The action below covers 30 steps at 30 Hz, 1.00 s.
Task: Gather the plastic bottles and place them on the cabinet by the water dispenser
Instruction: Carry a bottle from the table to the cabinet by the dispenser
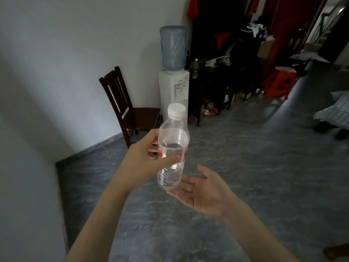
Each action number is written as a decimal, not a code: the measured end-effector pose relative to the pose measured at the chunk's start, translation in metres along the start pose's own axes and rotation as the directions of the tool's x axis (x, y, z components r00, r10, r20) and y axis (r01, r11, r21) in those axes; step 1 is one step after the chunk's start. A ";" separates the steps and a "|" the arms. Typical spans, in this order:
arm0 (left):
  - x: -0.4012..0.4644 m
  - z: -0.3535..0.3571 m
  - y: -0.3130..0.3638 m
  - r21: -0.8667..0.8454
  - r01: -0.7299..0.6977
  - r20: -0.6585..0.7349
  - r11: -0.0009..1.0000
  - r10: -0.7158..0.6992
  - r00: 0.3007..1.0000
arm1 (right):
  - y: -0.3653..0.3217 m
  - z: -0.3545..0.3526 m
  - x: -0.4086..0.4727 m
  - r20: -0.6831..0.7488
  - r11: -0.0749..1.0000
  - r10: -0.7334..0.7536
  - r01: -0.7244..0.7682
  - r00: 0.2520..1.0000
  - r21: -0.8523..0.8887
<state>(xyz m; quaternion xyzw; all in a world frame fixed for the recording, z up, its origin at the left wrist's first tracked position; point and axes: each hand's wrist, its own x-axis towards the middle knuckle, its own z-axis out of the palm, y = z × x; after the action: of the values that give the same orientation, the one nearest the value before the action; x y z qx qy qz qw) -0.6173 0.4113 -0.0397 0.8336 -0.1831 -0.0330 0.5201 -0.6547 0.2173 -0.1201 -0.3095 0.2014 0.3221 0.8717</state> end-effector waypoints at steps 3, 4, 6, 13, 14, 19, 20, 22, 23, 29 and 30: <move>0.048 -0.001 -0.012 0.004 -0.003 0.009 1.000 0.003 1.000 | -0.039 -0.003 0.031 -0.010 0.999 0.002 -0.001 1.000 0.034; 0.064 0.000 -0.016 0.005 -0.008 0.017 1.000 0.008 1.000 | -0.051 -0.004 0.042 -0.014 0.999 0.000 0.000 1.000 0.049; 0.097 -0.001 -0.025 0.011 -0.012 0.037 1.000 0.012 0.999 | -0.075 -0.006 0.064 -0.013 0.997 -0.001 0.002 1.000 0.076; 0.221 -0.028 -0.051 -0.004 -0.075 0.109 0.997 0.075 0.991 | -0.170 0.010 0.148 -0.008 0.996 -0.027 0.028 1.000 0.088; 0.240 -0.033 -0.054 -0.004 -0.083 0.122 0.997 0.082 0.989 | -0.185 0.015 0.161 -0.023 0.995 -0.036 0.038 0.999 0.091; 0.328 -0.046 -0.071 -0.014 -0.128 0.143 0.992 0.128 0.981 | -0.248 0.028 0.210 -0.071 0.988 -0.080 0.088 0.994 0.123; 0.342 -0.046 -0.074 -0.021 -0.131 0.142 0.991 0.133 0.981 | -0.258 0.030 0.216 -0.077 0.986 -0.084 0.094 0.994 0.136; 0.371 -0.044 -0.080 -0.029 -0.129 0.144 0.991 0.132 0.981 | -0.278 0.028 0.230 -0.074 0.986 -0.075 0.086 0.994 0.146; 0.386 -0.042 -0.083 -0.033 -0.128 0.150 0.991 0.132 0.980 | -0.289 0.027 0.238 -0.075 0.986 -0.073 0.083 0.995 0.148; 0.476 -0.025 -0.104 -0.057 -0.096 0.214 0.994 0.106 0.971 | -0.361 0.001 0.284 -0.078 0.977 -0.068 0.082 0.995 0.195; 0.493 -0.020 -0.108 -0.053 -0.097 0.226 0.994 0.106 0.968 | -0.375 -0.006 0.291 -0.071 0.975 -0.072 0.085 0.995 0.204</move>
<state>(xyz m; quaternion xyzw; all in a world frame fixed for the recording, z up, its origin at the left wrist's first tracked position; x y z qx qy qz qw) -0.1243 0.3035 -0.0583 0.8028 -0.2834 -0.1058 0.5138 -0.1912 0.1147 -0.1309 -0.2352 0.2490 0.2549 0.9043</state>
